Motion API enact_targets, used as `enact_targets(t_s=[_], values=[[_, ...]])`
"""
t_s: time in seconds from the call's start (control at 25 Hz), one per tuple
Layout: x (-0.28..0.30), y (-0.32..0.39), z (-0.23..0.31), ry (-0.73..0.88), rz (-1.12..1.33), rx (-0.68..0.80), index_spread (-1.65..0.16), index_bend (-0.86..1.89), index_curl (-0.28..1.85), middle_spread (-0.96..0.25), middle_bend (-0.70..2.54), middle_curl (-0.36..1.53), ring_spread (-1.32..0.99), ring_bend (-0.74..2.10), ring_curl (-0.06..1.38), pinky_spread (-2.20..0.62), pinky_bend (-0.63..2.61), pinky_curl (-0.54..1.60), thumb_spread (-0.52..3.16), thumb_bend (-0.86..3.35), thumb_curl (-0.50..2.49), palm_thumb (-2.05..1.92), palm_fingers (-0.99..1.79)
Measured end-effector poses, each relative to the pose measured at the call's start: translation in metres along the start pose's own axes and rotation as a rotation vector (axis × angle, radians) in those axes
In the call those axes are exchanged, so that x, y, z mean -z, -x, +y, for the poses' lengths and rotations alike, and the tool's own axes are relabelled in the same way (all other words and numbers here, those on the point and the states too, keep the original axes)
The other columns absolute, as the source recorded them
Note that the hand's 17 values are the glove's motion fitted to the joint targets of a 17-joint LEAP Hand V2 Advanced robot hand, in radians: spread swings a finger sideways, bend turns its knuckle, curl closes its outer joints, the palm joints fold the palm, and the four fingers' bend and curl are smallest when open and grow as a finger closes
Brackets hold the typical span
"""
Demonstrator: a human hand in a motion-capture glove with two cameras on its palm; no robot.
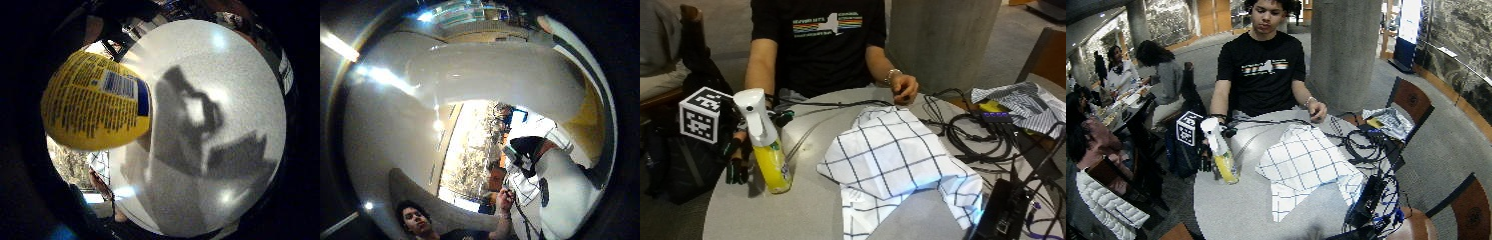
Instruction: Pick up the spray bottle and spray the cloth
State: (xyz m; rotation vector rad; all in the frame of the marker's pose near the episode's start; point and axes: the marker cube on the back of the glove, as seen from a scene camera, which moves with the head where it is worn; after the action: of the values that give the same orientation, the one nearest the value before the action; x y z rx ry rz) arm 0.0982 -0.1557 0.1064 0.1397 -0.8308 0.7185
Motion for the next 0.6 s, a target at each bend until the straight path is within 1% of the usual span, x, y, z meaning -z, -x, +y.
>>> enact_targets(t_s=[0.6], values=[[-0.022,-0.006,-0.047,0.026,0.022,-0.02,-0.37,0.08,0.16,0.07,0.24,0.38,0.06,0.34,0.33,0.32,0.67,0.38,0.82,-0.04,0.37,0.67,0.18]])
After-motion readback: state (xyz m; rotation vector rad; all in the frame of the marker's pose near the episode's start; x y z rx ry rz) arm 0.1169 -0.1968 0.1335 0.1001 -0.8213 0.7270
